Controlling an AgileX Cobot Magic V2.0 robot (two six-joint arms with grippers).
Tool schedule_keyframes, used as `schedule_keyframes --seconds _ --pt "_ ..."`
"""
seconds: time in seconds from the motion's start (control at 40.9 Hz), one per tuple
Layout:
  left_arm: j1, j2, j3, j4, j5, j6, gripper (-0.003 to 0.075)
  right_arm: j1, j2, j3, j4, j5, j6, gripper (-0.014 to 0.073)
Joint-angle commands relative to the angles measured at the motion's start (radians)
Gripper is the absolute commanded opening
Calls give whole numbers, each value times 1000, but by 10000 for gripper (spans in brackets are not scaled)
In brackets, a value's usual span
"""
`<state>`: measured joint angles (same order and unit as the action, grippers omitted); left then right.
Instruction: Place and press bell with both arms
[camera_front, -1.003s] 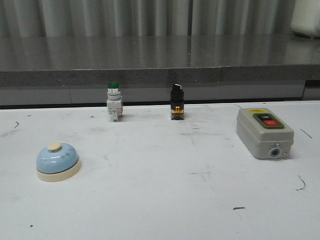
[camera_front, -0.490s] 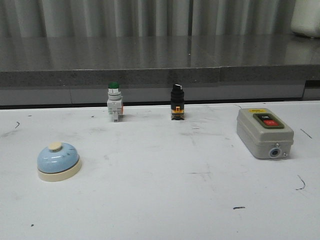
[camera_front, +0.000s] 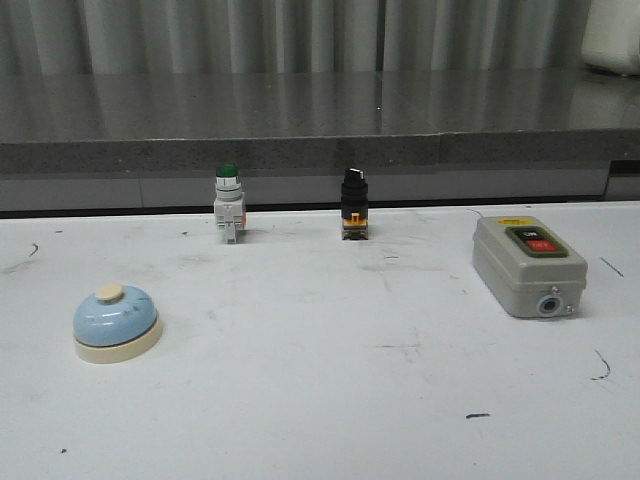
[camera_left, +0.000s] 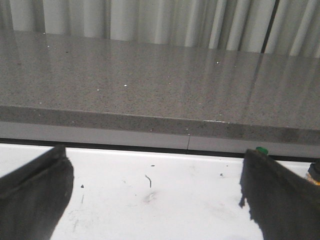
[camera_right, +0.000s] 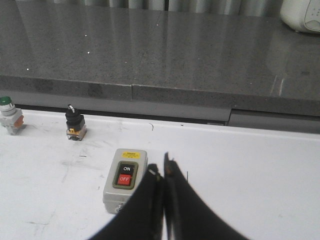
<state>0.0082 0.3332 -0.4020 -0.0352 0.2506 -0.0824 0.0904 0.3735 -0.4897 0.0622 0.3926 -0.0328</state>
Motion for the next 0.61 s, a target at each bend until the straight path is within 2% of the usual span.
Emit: schedule_keyframes --seconds 0.0,0.171,0.367,0.587 --pt "2 27 -39 -32 -97 -6 629 -5 14 -36 -1 -81 1 3" --pt "-52 169 -90 -32 -81 -2 616 -5 14 -36 -1 -82 1 3" --pt "-215 425 -198 -30 -73 25 615 -5 14 -36 -1 -82 1 3" --pt "-373 726 -384 24 104 25 616 -5 14 -36 -1 -85 1 3"
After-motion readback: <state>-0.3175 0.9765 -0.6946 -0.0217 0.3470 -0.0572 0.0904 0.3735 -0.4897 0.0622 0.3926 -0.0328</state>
